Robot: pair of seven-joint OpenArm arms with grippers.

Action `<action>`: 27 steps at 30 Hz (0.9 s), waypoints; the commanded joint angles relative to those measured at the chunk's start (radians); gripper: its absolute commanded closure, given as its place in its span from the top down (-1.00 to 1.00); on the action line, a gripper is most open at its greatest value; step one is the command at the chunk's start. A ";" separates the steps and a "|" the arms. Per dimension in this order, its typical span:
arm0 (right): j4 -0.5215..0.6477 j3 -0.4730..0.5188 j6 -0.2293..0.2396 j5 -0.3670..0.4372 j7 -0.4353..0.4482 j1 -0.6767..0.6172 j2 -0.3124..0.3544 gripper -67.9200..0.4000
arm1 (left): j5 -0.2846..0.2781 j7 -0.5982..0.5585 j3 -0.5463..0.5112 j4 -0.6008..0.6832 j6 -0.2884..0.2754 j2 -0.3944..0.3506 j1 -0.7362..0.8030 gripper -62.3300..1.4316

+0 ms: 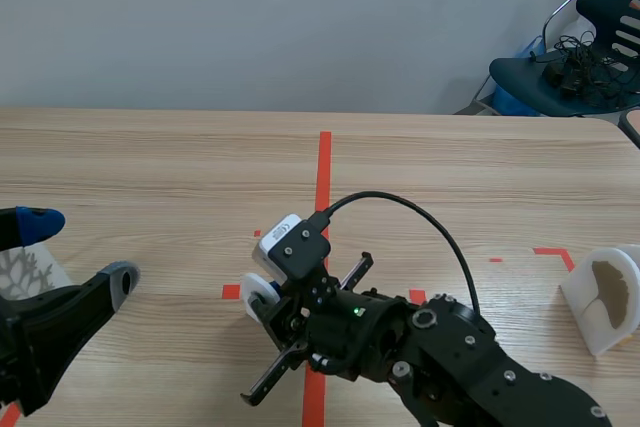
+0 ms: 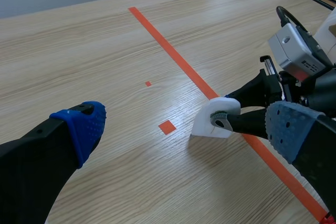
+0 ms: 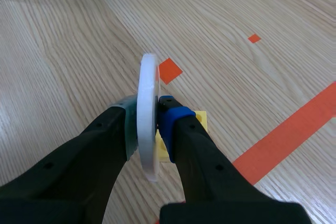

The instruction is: Do the leaf sorting experiment

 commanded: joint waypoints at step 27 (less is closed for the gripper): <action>0.618 0.636 -0.074 0.259 -0.168 -0.527 0.158 -0.85 | -0.014 -0.017 -0.008 0.024 -0.003 0.000 -0.003 1.00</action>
